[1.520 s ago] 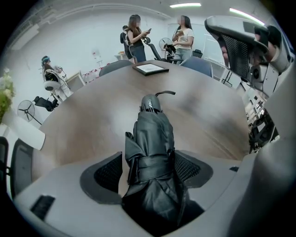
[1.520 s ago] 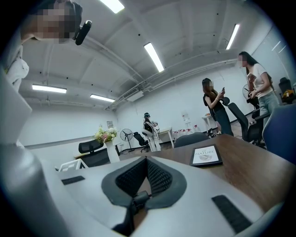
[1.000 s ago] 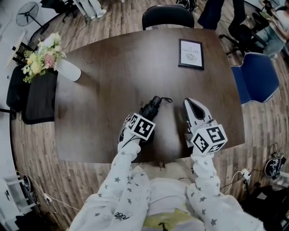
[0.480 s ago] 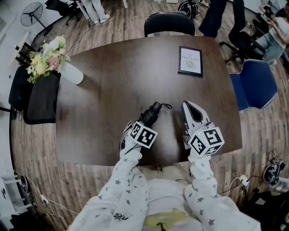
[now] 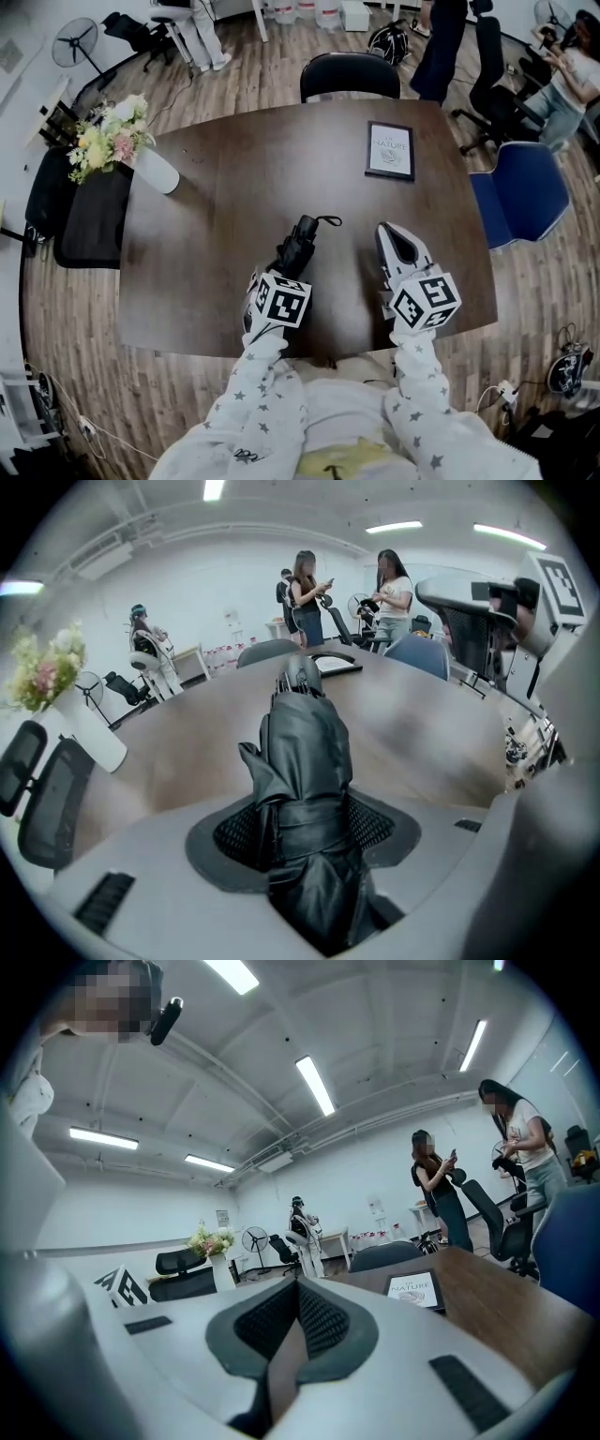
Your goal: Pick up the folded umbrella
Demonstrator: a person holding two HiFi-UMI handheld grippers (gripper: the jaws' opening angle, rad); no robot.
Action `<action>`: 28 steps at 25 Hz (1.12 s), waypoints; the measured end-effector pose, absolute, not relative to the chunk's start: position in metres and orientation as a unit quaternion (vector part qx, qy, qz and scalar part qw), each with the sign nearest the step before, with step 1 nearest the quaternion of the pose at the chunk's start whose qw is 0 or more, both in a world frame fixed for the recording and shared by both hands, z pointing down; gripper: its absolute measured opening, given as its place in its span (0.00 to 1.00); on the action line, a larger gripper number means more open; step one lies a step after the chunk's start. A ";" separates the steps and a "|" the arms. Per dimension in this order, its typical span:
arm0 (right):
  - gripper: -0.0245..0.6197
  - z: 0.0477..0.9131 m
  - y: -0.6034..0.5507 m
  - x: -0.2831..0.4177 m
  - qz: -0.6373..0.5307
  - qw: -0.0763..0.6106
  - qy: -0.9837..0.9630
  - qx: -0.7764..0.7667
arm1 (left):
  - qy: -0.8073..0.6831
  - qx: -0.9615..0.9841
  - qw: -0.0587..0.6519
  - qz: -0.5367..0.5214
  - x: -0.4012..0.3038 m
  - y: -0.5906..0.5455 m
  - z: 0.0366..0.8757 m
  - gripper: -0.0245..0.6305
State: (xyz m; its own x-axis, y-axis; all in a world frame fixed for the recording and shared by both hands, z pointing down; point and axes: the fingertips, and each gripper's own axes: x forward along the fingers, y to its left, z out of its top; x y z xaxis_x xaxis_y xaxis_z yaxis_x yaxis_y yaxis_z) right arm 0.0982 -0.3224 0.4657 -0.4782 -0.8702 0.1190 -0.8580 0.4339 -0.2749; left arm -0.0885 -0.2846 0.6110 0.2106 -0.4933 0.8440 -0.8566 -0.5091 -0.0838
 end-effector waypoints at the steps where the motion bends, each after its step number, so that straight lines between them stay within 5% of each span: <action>1: 0.07 0.465 -0.323 0.097 -0.148 0.021 0.848 -0.509 | -0.459 0.750 0.203 0.430 -0.091 -0.287 0.605 0.42; 28: 0.07 0.425 -0.337 0.084 -0.100 0.039 0.871 -0.479 | -0.644 0.746 0.087 0.147 -0.165 -0.304 0.438 0.42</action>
State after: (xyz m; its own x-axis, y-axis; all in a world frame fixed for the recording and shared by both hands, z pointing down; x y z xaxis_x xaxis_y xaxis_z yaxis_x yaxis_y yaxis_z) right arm 0.0842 -0.3368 0.4246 -0.5378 -0.8426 0.0285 -0.8272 0.5208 -0.2110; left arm -0.1653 -0.3043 0.4384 0.1278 -0.9351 0.3307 -0.9860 -0.1558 -0.0595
